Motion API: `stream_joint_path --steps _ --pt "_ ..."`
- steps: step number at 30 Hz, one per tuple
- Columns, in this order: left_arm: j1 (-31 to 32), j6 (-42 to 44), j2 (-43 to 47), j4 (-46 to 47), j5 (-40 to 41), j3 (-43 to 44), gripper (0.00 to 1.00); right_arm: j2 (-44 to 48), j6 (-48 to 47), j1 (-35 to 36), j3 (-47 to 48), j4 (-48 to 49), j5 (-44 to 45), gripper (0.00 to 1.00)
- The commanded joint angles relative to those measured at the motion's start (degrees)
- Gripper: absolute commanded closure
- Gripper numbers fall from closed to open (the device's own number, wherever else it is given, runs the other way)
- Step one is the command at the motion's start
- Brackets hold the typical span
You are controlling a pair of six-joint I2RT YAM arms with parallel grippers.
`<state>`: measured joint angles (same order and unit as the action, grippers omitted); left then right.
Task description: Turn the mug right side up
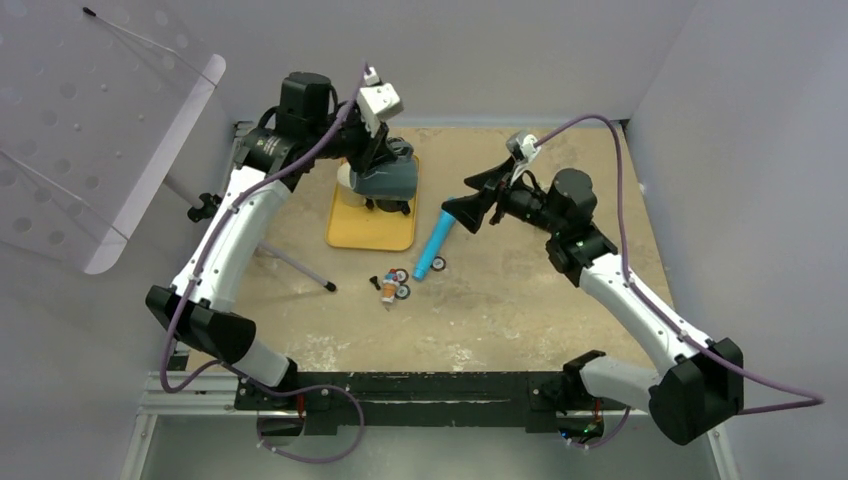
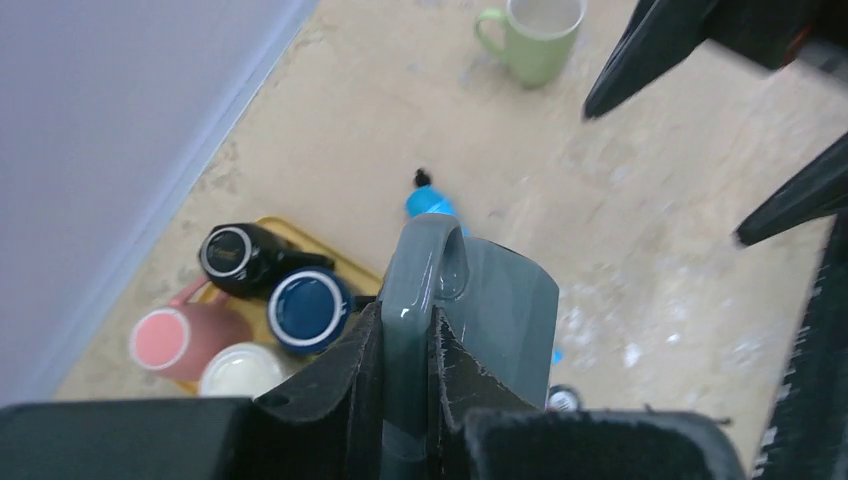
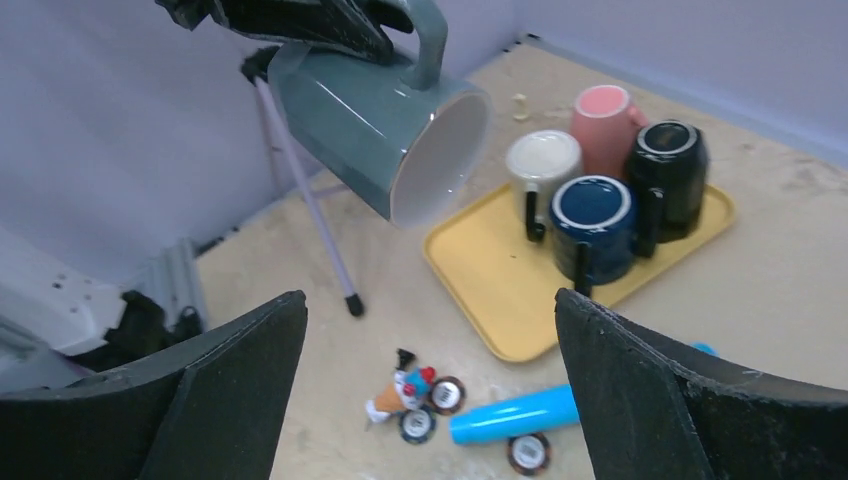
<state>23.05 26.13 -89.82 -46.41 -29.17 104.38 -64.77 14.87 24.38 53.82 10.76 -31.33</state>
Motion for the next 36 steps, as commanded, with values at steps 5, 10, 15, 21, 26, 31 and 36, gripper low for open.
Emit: stream_joint_path --steps 5,10,15,21,26,31,36 --pt "-1.2 -31.4 2.9 13.2 -18.8 0.8 1.00 -4.0 22.0 3.2 -2.9 31.9 -12.9 0.03" --pt "-1.2 -33.7 3.4 15.4 -21.1 -0.8 1.00 -7.7 23.8 5.8 0.4 36.8 -13.8 0.10" --pt "-1.1 -35.7 4.2 17.7 -23.8 -2.1 1.00 -11.1 26.6 5.9 2.0 36.8 -16.5 0.66" --pt "-1.3 -24.6 3.6 6.5 -9.5 0.7 0.00 -6.0 3.1 5.8 10.3 -0.3 5.7 1.00" --pt "-2.3 -13.1 4.1 6.0 7.4 -1.4 0.00 -7.2 -7.5 4.7 17.6 -25.1 26.4 1.00" --pt "-2.5 -1.0 2.2 4.9 14.2 -3.7 0.00 -16.8 -12.6 2.7 23.7 -43.1 34.0 1.00" --pt "-2.5 10.7 -0.5 3.6 19.0 -6.6 0.00 -25.7 -14.4 1.1 26.9 -51.7 38.3 1.00"
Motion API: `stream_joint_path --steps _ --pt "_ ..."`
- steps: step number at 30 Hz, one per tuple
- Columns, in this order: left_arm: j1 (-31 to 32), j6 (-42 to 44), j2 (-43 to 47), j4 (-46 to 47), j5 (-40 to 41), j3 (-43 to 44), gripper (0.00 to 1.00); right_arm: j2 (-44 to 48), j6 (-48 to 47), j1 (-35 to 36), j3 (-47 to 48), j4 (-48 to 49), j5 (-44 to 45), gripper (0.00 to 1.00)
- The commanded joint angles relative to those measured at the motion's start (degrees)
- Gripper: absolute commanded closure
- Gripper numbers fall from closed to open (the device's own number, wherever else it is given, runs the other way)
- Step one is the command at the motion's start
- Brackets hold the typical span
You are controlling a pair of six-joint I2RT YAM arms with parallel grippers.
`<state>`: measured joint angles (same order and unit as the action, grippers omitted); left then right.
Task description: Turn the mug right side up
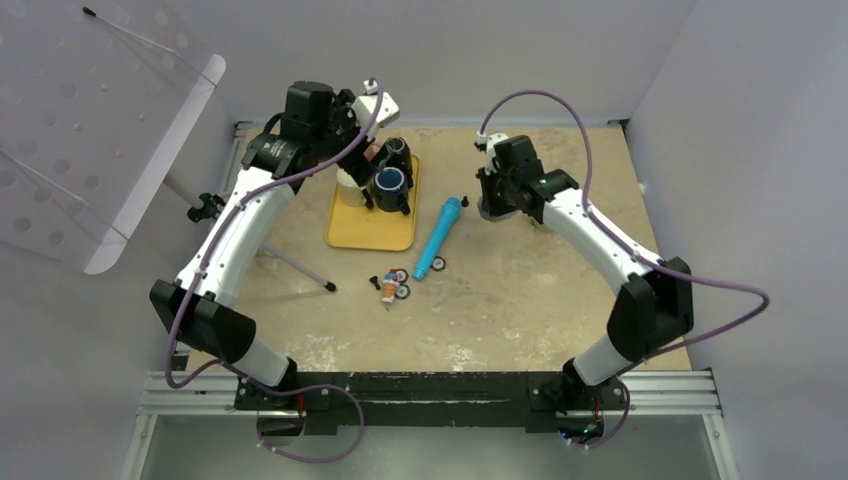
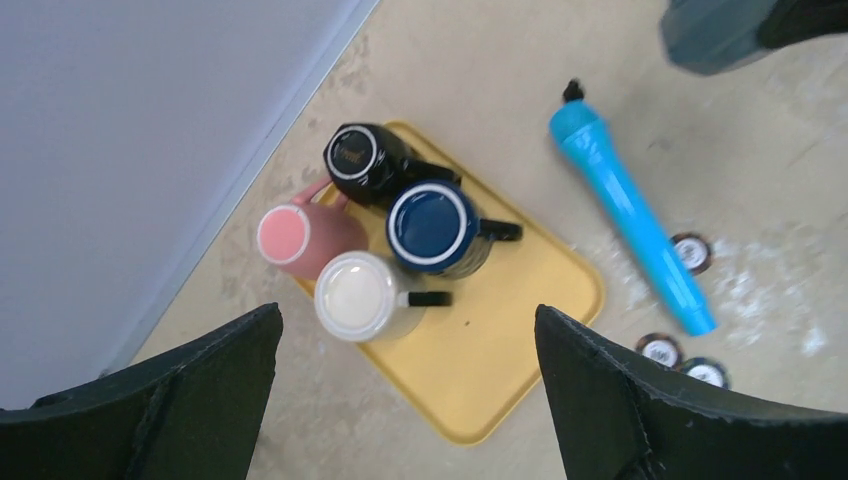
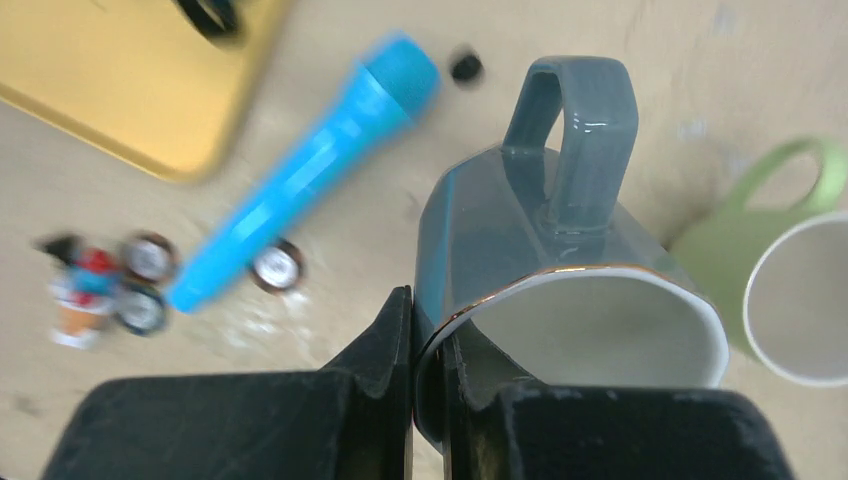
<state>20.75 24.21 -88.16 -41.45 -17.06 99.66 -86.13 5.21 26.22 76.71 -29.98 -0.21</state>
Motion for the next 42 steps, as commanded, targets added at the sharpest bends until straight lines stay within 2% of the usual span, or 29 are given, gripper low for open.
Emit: stream_joint_path --steps 1,7,12,13,15,16,18,20,23,26,31,36,42 --pt "-0.2 14.0 -2.8 -1.9 7.7 -2.0 0.00 -6.1 -4.9 -1.1 4.5 -12.0 7.9 1.00" --pt "-0.2 20.8 -5.4 -1.5 10.9 -5.2 0.00 -12.7 -7.3 -2.7 5.2 -13.0 8.5 1.00" --pt "-0.2 31.7 -8.1 -1.1 12.4 -9.0 0.05 -15.3 -8.3 -3.8 5.9 -11.9 7.6 0.99" --pt "-0.2 34.2 -8.7 -1.3 12.2 -9.7 0.06 -15.6 -8.4 -4.0 6.2 -11.9 7.7 0.89" --pt "-0.2 39.9 -9.5 -1.2 10.8 -11.7 0.08 -15.6 -8.5 -4.0 7.1 -11.7 7.2 0.62" --pt "-0.2 42.9 -9.6 -0.6 9.8 -12.8 0.08 -15.3 -8.5 -4.0 7.5 -11.6 7.0 0.53" --pt "-0.1 49.3 -9.4 0.9 7.2 -15.1 0.09 -14.2 -8.5 -4.0 8.0 -11.3 6.9 0.43" --pt "0.0 57.4 -9.4 1.4 4.9 -16.7 0.11 -12.5 -8.4 -4.0 8.2 -10.8 6.9 0.37" --pt "0.3 65.0 -10.8 0.7 4.3 -16.6 0.20 -9.0 -8.3 -4.0 7.4 -9.0 6.6 0.30" --pt "0.2 70.0 -14.4 0.2 6.3 -15.3 0.27 -5.9 -8.2 -4.1 5.9 -6.8 6.1 0.28" --pt "0.0 70.5 -20.6 0.0 7.8 -11.4 0.35 -4.4 -7.8 -4.1 4.7 -6.5 7.9 0.28" --pt "-0.1 71.4 -22.8 4.0 9.0 -11.9 0.36 -3.7 -7.8 -4.1 4.2 -6.7 7.9 0.27" --pt "-1.1 76.7 -25.3 10.5 15.6 -14.9 0.46 -2.9 -8.2 -4.1 4.0 -6.0 6.2 0.27"
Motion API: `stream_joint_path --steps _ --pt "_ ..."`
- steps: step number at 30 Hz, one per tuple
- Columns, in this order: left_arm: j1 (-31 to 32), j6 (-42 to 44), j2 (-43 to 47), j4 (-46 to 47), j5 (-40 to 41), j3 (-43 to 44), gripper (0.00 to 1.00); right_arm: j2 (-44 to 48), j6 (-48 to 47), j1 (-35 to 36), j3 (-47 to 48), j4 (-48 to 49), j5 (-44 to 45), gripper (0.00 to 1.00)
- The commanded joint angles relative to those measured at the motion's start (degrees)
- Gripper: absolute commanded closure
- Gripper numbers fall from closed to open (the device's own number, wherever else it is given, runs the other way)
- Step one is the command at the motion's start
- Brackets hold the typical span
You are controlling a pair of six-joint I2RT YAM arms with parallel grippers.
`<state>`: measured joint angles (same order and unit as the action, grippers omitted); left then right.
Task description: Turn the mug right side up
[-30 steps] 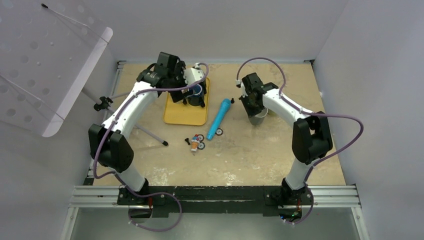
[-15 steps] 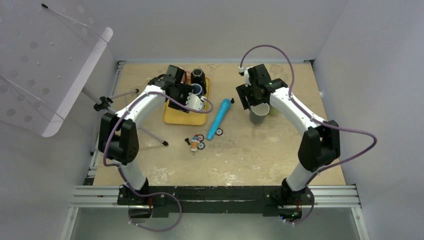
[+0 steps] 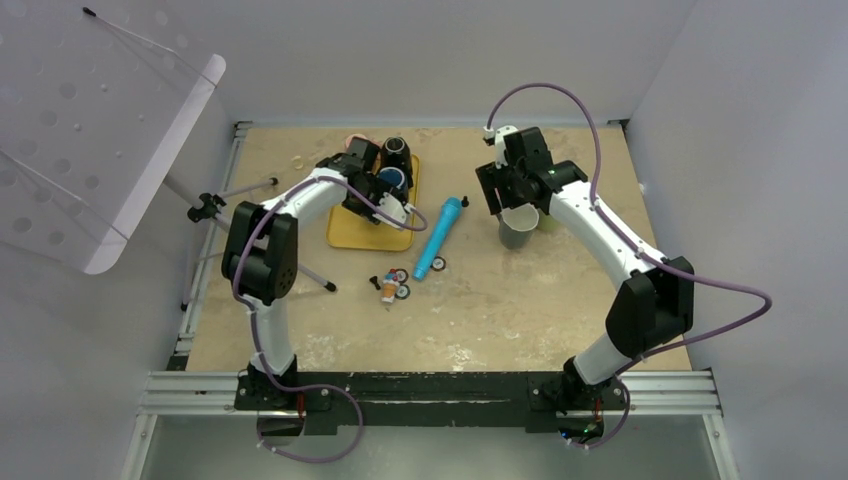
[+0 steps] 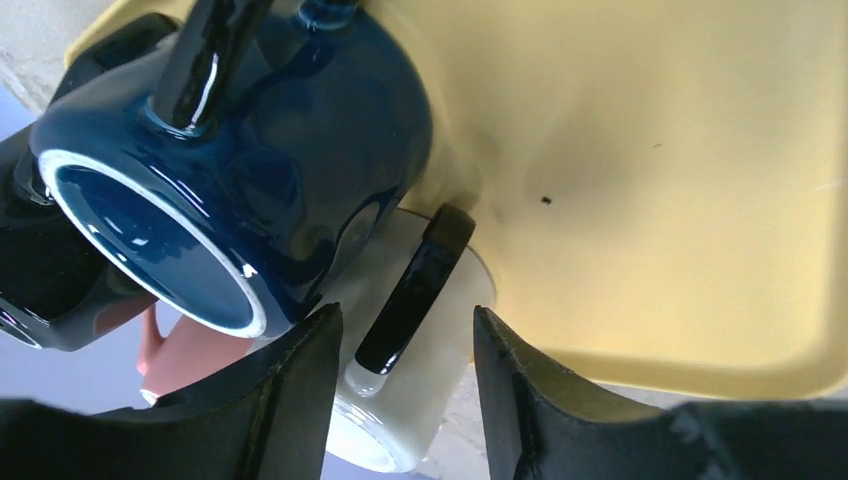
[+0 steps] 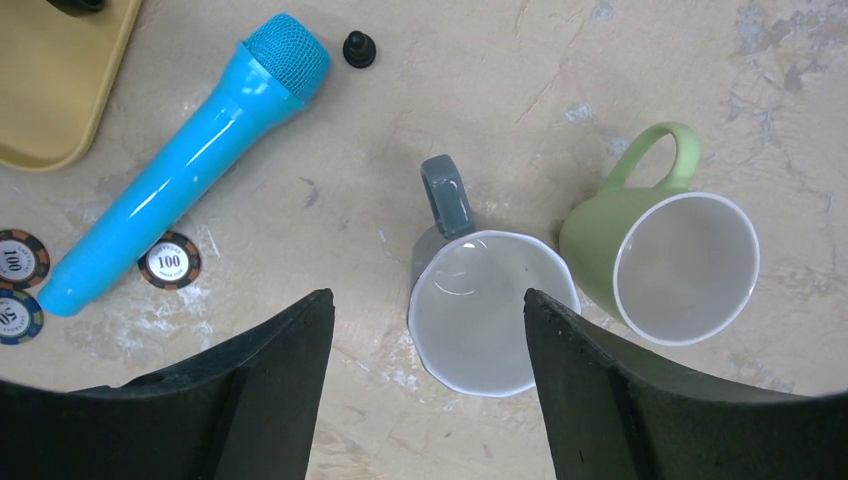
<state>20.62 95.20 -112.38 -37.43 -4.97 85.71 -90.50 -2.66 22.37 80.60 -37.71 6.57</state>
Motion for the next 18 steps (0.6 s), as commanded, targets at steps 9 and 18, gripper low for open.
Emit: stream_joint_path --steps 9,18 --pt "-1.0 8.6 -0.2 9.5 3.1 -5.7 0.74 3.1 -0.7 -0.2 -0.3 2.4 -2.6 0.28" --pt "-1.1 -5.7 8.8 4.7 -0.2 -3.7 1.00 7.5 0.0 -0.1 -1.4 4.1 -5.5 0.27"
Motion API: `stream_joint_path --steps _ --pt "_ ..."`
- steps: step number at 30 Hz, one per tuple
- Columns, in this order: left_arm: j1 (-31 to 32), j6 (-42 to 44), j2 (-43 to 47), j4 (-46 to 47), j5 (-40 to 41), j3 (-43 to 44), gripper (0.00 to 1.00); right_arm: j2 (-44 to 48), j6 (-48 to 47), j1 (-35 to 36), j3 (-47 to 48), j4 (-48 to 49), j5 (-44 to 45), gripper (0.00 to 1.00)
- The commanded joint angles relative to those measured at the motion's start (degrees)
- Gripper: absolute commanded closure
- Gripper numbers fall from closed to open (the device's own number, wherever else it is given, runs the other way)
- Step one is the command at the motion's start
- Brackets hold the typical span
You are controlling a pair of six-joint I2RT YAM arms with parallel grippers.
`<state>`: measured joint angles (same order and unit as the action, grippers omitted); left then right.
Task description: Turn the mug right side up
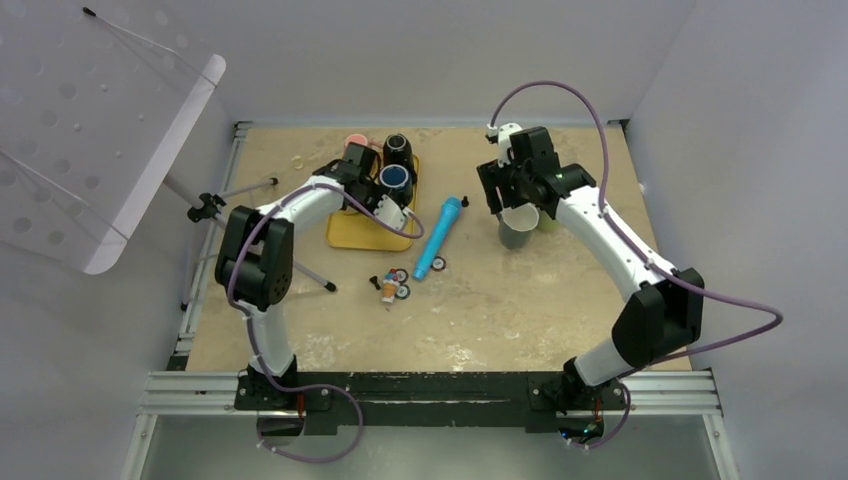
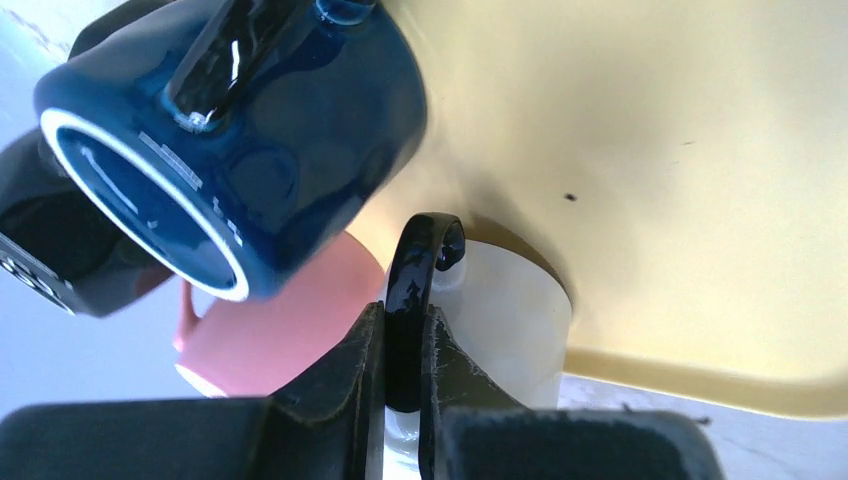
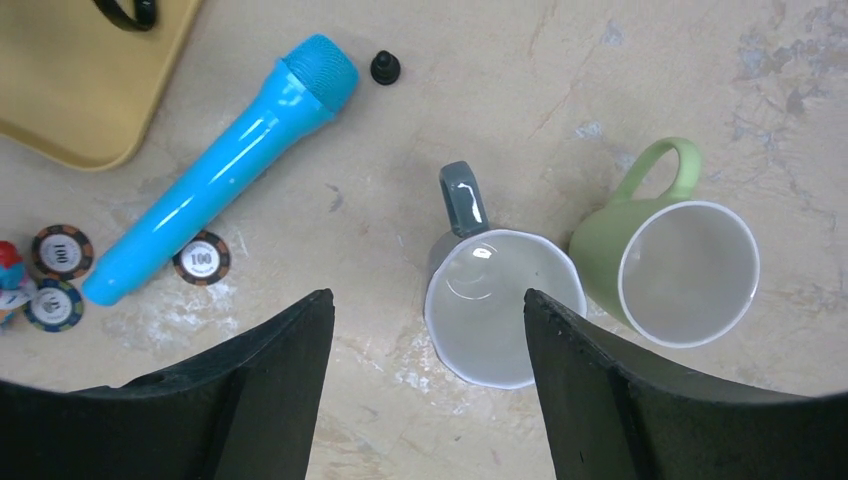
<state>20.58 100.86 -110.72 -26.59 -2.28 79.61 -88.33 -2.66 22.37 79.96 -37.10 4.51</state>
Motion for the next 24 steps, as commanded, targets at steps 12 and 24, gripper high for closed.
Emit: stream_joint_path --steps 12,24 --pt "-1.1 -56.1 18.4 -13.1 -20.6 17.4 1.00 18.1 17.2 1.5 -19.8 42.6 -36.6 0.10" --pt "-1.0 -89.0 24.1 -11.5 -38.3 22.2 1.00 8.0 39.6 8.9 -23.6 80.6 -46.9 0.02"
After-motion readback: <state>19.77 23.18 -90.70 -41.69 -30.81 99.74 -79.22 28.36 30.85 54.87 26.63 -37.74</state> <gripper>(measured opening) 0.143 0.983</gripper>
